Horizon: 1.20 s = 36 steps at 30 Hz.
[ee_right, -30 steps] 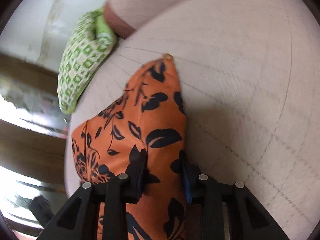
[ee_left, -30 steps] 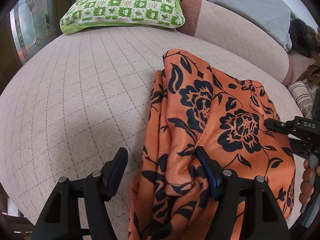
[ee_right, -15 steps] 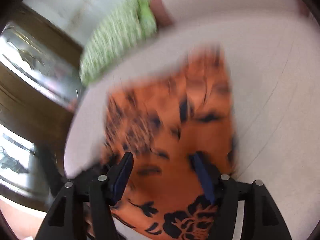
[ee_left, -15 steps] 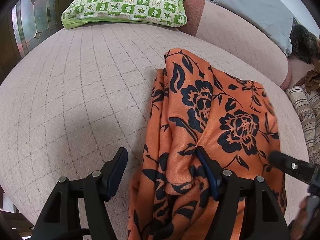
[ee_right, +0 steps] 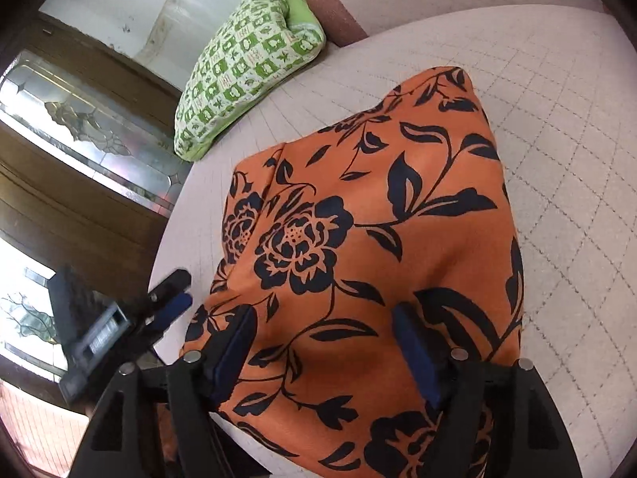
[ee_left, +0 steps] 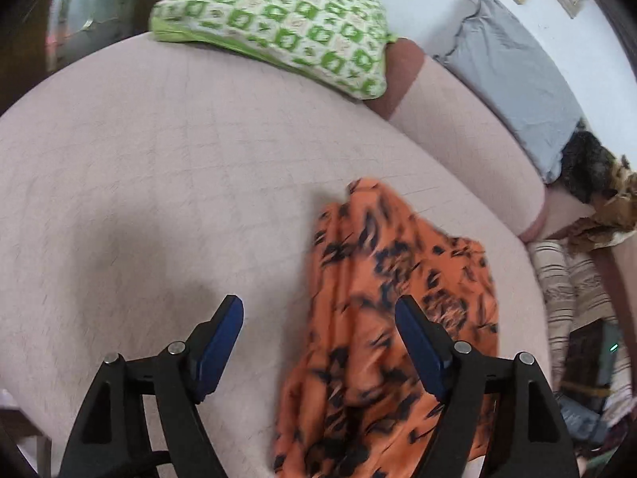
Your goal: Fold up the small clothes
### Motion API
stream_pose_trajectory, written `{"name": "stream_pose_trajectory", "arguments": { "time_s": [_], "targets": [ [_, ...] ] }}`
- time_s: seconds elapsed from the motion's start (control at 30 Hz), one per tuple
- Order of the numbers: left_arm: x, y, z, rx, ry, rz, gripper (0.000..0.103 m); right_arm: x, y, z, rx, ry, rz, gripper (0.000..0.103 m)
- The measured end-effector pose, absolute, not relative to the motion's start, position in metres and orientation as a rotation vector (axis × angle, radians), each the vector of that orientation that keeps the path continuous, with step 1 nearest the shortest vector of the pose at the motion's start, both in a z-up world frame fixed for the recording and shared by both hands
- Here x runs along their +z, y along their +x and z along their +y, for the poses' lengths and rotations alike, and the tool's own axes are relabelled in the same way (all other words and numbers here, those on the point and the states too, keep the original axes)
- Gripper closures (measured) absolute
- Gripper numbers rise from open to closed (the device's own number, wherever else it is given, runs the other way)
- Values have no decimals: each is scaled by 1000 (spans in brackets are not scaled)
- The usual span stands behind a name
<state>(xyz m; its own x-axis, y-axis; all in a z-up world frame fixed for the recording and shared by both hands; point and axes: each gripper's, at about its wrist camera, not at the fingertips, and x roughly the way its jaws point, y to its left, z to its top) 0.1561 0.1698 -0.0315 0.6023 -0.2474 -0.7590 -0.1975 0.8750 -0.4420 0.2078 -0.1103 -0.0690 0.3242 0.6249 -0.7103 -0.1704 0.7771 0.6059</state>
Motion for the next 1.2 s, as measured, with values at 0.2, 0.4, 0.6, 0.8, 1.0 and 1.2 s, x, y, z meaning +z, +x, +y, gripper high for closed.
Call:
{"name": "stream_pose_trajectory", "arguments": {
  "time_s": [0.2,0.4,0.6,0.8,1.0,1.2],
  "targets": [
    [-44,225,164,-126,-513,1052,25,-72,206,-111,564,465,1120,28],
    [-97,261,185,-255,-716,1228,78,-74,202,-120,592,501,1109,28],
    [-57,220,183,-198,-584,1129,58,-73,201,-124,595,509,1108,28],
    [-30,139,172,-215,-546,1047,40,-74,199,-126,594,522,1103,28],
    [-61,115,149,-256,-585,1111,59,-73,198,-123,589,516,1109,25],
    [-92,107,164,-203,-774,1151,90,-74,202,-124,594,536,1129,25]
  ]
}}
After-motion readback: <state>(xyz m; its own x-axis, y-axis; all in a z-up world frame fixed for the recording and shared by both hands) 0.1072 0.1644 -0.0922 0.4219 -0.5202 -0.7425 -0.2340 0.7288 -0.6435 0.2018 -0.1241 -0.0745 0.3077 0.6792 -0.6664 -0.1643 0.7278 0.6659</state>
